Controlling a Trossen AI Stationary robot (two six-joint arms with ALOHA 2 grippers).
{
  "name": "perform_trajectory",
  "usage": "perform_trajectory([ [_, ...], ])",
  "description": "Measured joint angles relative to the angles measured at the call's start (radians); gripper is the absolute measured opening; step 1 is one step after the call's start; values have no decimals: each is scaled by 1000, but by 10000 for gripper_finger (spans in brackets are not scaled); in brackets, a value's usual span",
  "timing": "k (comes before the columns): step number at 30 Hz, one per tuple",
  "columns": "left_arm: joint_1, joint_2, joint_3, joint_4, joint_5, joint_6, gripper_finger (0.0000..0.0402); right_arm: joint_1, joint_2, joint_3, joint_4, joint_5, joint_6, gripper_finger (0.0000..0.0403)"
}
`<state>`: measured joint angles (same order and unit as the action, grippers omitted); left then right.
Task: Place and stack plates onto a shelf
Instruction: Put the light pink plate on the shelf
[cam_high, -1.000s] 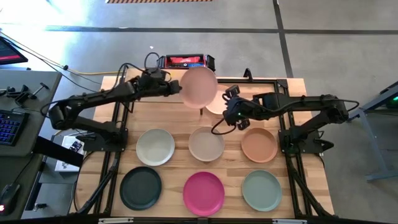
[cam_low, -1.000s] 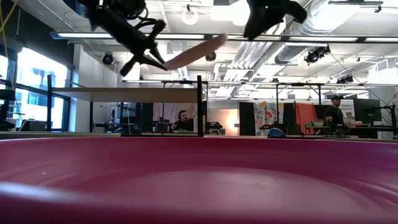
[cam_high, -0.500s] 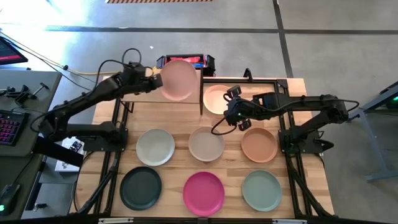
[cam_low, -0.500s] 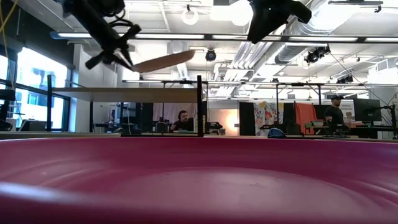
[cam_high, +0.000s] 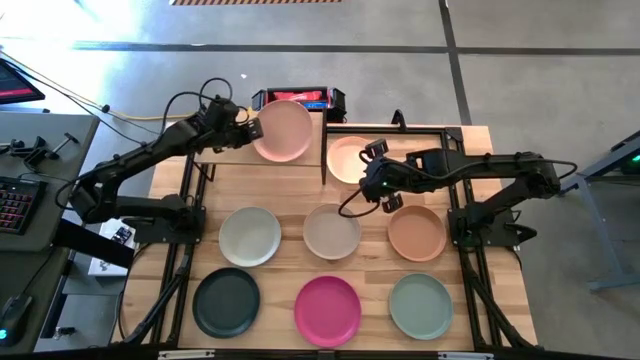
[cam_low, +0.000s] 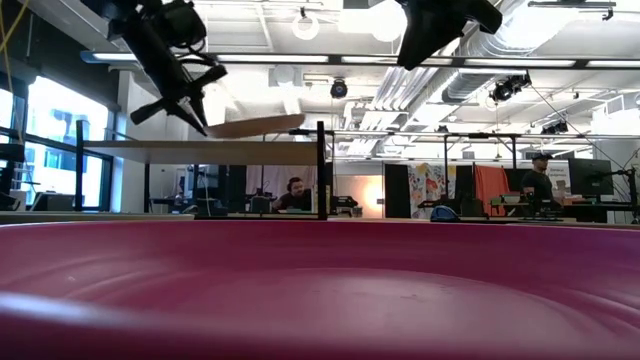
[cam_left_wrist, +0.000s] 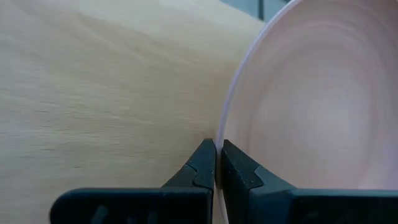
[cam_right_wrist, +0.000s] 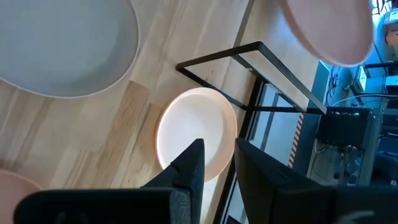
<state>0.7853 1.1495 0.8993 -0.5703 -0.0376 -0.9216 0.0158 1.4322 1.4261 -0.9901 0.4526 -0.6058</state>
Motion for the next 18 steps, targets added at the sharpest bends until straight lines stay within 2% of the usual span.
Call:
perform_trajectory([
  [18, 0, 97, 0, 109, 43, 8, 1, 0, 0, 0, -1, -26, 57, 76],
])
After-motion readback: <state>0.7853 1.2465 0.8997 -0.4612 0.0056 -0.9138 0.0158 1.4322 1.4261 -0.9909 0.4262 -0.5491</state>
